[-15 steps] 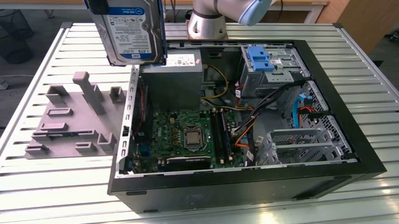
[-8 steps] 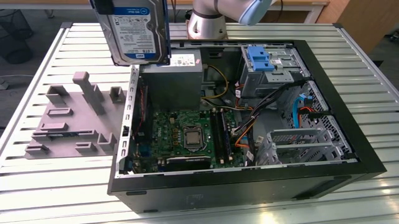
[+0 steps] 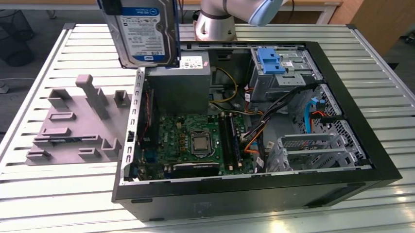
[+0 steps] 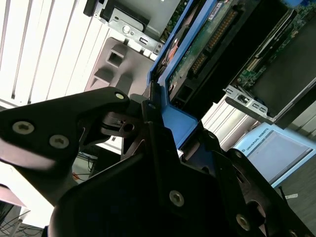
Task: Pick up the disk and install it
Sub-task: 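Pick up the disk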
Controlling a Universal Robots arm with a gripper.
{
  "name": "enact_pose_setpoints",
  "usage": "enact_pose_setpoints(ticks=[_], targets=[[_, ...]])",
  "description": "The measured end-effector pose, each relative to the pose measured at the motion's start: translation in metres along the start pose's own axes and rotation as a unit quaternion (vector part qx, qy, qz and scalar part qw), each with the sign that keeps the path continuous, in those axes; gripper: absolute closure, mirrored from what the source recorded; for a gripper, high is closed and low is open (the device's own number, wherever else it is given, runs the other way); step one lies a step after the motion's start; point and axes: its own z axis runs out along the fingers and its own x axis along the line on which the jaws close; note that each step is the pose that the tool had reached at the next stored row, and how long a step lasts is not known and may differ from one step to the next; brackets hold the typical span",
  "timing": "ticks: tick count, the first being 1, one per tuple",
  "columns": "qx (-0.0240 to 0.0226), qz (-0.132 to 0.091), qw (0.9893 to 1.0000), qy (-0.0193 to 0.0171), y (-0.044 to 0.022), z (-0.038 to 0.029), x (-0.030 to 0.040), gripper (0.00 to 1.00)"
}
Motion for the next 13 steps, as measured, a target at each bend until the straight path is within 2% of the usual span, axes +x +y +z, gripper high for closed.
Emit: enact_pose_setpoints(ticks=[13], targets=[[0.0000, 0.000, 1.0000, 0.0000, -0.0036, 0.0000, -0.0001, 0.64]])
